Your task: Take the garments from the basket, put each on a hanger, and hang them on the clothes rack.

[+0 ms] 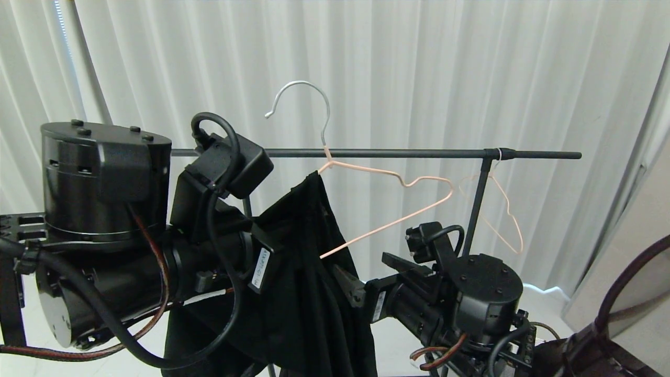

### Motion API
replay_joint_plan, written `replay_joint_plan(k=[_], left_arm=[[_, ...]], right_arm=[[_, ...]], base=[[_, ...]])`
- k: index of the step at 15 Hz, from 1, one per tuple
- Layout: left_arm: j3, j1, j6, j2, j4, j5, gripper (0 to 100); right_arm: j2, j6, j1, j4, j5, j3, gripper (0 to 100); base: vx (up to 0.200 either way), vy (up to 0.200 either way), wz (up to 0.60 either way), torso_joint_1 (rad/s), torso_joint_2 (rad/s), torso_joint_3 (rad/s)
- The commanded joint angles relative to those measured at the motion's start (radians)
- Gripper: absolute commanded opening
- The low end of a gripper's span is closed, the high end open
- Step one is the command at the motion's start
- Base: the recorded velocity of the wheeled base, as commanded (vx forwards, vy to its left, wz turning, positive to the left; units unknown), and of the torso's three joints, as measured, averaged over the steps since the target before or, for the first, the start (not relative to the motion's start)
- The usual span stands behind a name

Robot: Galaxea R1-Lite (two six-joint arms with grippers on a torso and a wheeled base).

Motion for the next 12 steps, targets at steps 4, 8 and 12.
replay_joint_plan(k=[4,8,12], left_arm=[[0.001,-0.012,-0.003,0.001,-0.003,0.002,0],[0.001,-0.017,-0.001,-0.002,-0.013,0.005,0],[0.024,-0.007,0.005,-0.007,-0.013,0.013,0]], right_arm=[[0.044,-0.012,-0.017,-0.001,-0.039,0.006,100],[0.098,-0.066,-0.028,-0.001,-0.088,0.008,100],[0.105,-0.136,-0.146,-0.001,-0.134,0.055,100]], base=[[0.0,0.0,0.0,0.0,0.0,0.0],[0.0,0.0,0.0,0.0,0.0,0.0],[0.0,0.0,0.0,0.0,0.0,0.0]])
